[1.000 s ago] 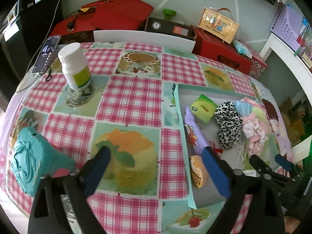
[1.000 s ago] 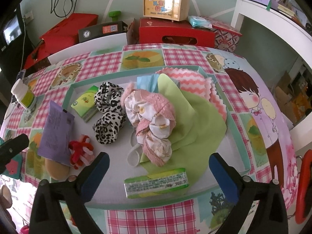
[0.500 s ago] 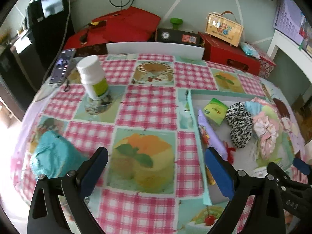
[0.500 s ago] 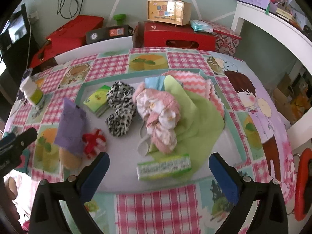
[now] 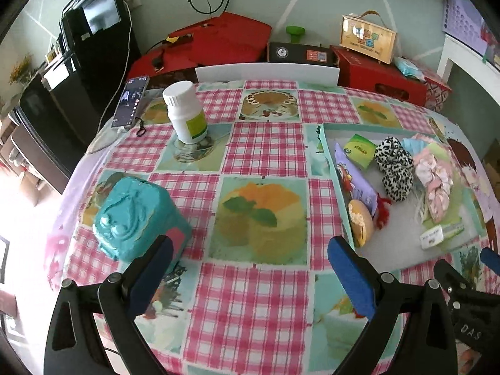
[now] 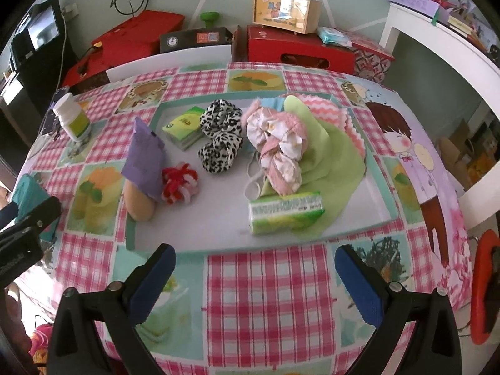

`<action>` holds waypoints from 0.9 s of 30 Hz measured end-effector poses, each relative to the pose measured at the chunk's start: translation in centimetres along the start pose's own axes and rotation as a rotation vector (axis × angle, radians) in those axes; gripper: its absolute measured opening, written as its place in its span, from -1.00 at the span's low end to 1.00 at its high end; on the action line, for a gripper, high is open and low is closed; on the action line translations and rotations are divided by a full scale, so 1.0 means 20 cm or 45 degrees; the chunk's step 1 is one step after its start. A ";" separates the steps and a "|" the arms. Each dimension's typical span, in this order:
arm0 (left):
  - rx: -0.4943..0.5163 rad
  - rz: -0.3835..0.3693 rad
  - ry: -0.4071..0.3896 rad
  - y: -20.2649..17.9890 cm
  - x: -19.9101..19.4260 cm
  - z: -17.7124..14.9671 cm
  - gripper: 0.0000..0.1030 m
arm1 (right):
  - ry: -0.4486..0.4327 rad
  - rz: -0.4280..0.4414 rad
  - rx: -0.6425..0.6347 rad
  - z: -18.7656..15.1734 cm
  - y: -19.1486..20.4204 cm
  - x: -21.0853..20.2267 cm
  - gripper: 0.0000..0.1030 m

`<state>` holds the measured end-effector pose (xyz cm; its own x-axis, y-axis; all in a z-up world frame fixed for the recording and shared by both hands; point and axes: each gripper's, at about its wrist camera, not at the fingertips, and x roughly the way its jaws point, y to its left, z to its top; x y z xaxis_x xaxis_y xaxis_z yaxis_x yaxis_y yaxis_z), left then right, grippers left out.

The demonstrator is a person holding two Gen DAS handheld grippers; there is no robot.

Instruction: Organize soft objects

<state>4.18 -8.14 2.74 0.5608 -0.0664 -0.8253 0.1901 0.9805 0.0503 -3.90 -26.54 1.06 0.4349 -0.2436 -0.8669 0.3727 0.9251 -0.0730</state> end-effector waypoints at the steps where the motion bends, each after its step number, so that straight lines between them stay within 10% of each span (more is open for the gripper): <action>1: 0.024 0.031 0.005 0.00 -0.01 -0.01 0.93 | 0.003 -0.001 0.003 -0.01 0.00 0.00 1.00; 27: 0.067 0.085 -0.046 0.06 -0.11 -0.22 0.92 | -0.099 -0.036 0.009 -0.11 0.04 -0.05 1.00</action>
<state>-0.28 -5.96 2.12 0.6019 -0.0090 -0.7985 0.1929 0.9720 0.1344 -5.89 -24.84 0.84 0.4864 -0.2915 -0.8237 0.3913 0.9155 -0.0929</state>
